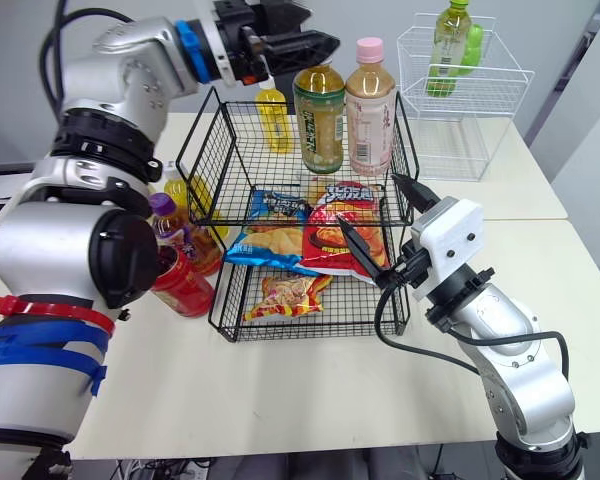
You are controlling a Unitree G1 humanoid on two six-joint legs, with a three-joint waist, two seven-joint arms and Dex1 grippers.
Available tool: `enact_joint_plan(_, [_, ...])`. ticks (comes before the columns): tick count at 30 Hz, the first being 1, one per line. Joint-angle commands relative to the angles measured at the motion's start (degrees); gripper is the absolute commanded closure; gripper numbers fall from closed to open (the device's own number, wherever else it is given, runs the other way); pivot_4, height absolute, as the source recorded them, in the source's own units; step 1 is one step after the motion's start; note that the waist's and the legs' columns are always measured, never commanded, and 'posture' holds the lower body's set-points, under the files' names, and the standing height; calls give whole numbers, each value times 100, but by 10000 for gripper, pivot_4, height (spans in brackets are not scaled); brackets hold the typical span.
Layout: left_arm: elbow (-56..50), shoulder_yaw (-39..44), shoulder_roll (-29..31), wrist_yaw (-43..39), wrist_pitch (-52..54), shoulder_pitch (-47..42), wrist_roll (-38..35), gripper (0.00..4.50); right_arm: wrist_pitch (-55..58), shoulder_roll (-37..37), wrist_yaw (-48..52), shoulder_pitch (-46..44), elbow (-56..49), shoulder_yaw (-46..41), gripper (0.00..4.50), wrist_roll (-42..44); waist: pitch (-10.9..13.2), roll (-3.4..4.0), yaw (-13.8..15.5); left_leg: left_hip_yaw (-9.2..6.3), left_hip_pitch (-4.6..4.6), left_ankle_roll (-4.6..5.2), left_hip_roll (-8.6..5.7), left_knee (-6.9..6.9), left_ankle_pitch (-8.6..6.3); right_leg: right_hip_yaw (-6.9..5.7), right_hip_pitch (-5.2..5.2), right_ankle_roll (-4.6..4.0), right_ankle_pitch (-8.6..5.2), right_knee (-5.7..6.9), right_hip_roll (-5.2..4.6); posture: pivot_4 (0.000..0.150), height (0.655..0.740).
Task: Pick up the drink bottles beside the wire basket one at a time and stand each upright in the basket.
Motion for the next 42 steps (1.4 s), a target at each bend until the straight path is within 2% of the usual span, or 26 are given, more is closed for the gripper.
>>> enact_joint_plan(1, [-930,301,401,-94,391,222,-326,412,-176,-25,183,-110,-55,-82,0,140,-1,1,-16,0,2,0,0,0,0,1,2,0,0,1,0,1500,7400])
enact_joint_plan(6, [-2671,750,1213,254,907,1381,-606,412,-245,-23,546,-289,187,-68,0,394,-2,4,-35,4,20,-1,4,1,1,10,11,-3,2,8,1,1500,7400])
enact_joint_plan(11, [-3867,1520,2457,731,1492,2571,-733,412,-232,-23,1131,-716,660,-43,0,918,-1,4,-76,-2,16,-1,8,8,1,3,10,-26,16,7,4,1500,7400])
enact_joint_plan(13, [-4279,1897,2915,806,1721,3315,-792,412,-180,-92,1503,-943,900,-16,0,1189,-2,3,-72,-2,17,-1,7,6,1,3,11,-26,15,6,2,1500,7400])
enact_joint_plan(14, [-4633,2297,3084,752,1905,3977,-875,412,-161,-127,1754,-1086,1056,23,0,1343,-4,10,-90,1,20,-1,9,6,0,5,12,-26,15,2,2,1500,7400])
enact_joint_plan(16, [-5180,2965,3233,758,2205,4980,-1061,412,-132,-179,2129,-1295,1286,93,0,1559,-5,13,-83,11,35,0,4,-3,0,14,22,-27,14,6,-5,1500,7400])
enact_joint_plan(18, [-5722,3706,3155,878,2495,5888,-1224,412,-106,-238,2486,-1467,1486,164,0,1728,-4,11,-9,4,33,-1,9,2,0,5,23,-27,14,7,-3,1500,7400])
enact_joint_plan(21, [-6848,5037,2648,944,2917,7634,-1403,412,-26,-325,3057,-1769,1837,260,0,1988,-7,6,9,4,32,-1,13,9,0,4,27,-28,14,2,-2,1500,7400])
enact_joint_plan(25, [-7876,6039,1842,877,3018,9517,-1681,412,54,-382,3573,-2108,2223,374,0,2157,-11,0,31,9,35,-2,14,8,0,7,28,-30,13,-5,-3,1500,7400])
enact_joint_plan(30, [-8650,6733,1056,876,3136,11107,-2272,412,99,-371,3846,-2294,2436,388,0,2194,-12,-1,122,8,69,-2,23,5,-1,2,54,-38,-1,-6,1,1500,7400])
enact_joint_plan(36, [-8811,6757,1046,1328,3087,11533,-2763,412,84,-284,3718,-2267,2380,362,0,2097,-11,2,175,-2,109,-3,25,2,-2,-8,96,-62,-37,-8,2,1500,7400])
enact_joint_plan(42, [-8482,5934,1541,2150,2689,10602,-2589,412,24,-201,3399,-2162,2247,321,0,1975,-11,2,175,0,114,-3,25,1,-2,-7,98,-62,-33,-5,5,1500,7400])
